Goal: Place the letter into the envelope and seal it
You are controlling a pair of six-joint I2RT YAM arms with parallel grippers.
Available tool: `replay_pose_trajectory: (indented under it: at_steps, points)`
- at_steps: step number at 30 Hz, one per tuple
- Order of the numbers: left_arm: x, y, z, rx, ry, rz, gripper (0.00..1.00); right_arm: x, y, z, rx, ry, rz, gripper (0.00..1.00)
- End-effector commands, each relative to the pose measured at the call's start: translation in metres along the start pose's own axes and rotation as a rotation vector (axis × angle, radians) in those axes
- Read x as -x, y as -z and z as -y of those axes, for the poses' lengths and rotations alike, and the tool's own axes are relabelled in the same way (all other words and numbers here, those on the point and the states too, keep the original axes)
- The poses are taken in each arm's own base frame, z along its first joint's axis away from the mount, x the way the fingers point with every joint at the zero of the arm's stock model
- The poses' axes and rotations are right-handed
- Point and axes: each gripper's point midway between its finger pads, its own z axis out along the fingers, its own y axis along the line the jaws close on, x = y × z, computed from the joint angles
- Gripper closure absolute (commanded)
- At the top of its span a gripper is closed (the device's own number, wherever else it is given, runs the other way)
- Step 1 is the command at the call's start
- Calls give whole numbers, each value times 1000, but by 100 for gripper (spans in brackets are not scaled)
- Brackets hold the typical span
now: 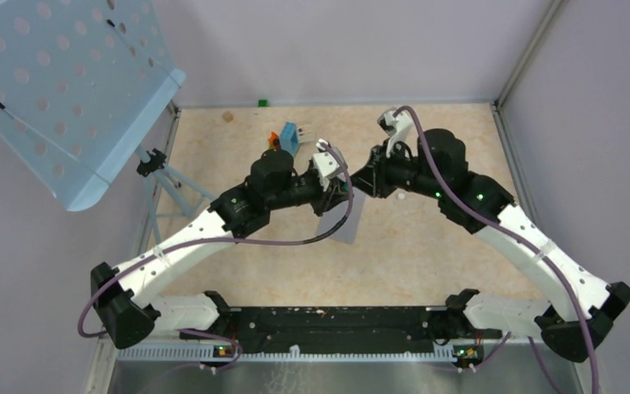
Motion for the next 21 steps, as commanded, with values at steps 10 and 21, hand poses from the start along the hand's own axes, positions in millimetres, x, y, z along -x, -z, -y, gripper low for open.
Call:
replay_pose_trajectory:
  at_steps: [10,21]
  points:
    - [70,74,97,-575,106,185,100,-11,66,-75,473,335,-5,99]
    - [4,15,-12,135,-57,-18,100,38,48,-20,-4,-74,85,43]
